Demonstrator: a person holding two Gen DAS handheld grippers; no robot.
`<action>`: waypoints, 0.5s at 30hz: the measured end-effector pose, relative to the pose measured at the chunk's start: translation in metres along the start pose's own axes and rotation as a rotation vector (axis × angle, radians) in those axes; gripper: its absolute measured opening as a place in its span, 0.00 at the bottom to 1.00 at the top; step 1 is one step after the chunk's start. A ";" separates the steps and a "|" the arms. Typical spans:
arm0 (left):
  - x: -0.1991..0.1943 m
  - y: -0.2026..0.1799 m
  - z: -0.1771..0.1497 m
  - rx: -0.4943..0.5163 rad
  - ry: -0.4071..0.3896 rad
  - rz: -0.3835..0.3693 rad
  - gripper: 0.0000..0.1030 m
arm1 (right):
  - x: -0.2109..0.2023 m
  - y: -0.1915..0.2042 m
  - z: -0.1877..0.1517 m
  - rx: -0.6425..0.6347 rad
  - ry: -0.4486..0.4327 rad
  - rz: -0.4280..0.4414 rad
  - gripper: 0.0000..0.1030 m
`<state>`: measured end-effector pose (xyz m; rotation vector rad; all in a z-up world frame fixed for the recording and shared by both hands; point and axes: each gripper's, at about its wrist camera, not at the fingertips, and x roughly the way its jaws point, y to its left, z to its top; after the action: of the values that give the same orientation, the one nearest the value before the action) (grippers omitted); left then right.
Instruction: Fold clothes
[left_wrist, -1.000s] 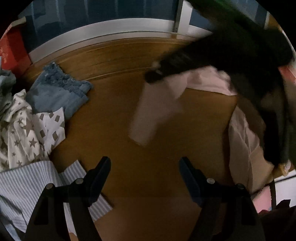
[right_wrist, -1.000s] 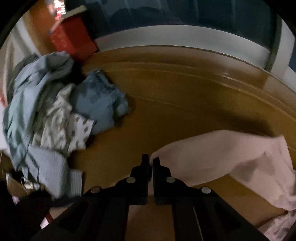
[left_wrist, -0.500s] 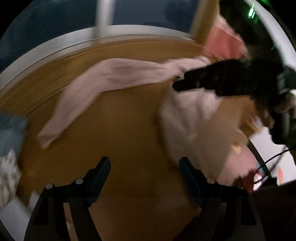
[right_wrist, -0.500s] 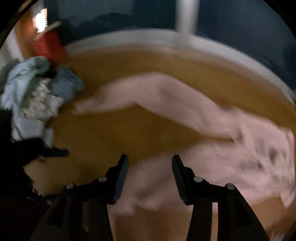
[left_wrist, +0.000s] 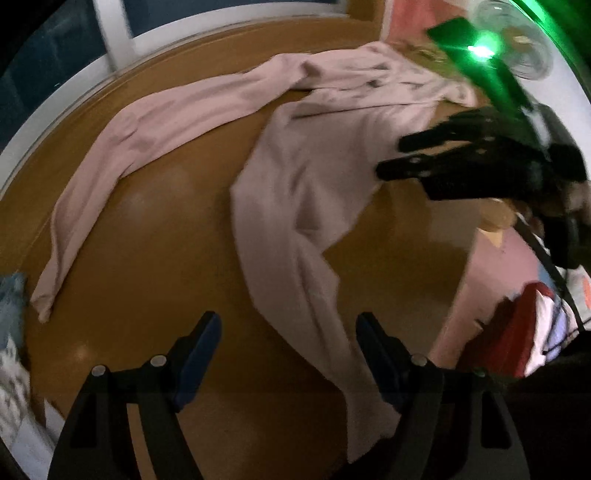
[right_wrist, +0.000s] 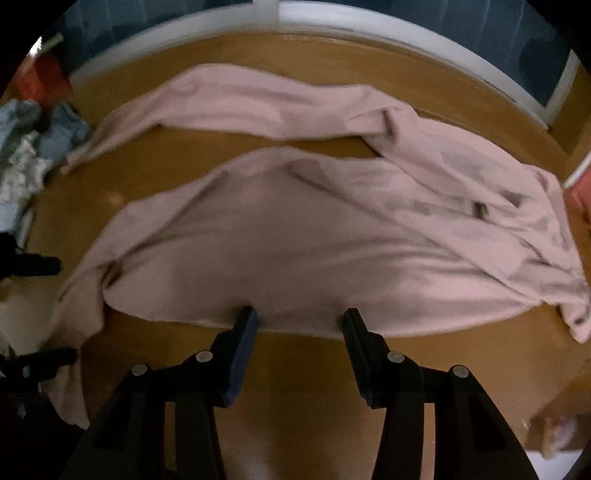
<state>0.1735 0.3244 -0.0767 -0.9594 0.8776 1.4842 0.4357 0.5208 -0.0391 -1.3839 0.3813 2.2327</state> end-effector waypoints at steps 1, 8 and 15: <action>0.002 0.002 0.002 -0.033 0.005 0.013 0.51 | 0.001 -0.003 0.002 -0.002 -0.011 0.010 0.47; 0.000 0.049 0.020 -0.253 0.017 0.078 0.07 | 0.000 -0.011 0.017 0.006 -0.102 -0.013 0.05; -0.031 0.073 0.094 -0.232 -0.082 0.123 0.10 | -0.051 -0.035 0.018 0.042 -0.159 -0.028 0.05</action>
<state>0.0938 0.3894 -0.0098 -1.0188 0.7265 1.7472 0.4596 0.5460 0.0156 -1.1732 0.3490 2.2800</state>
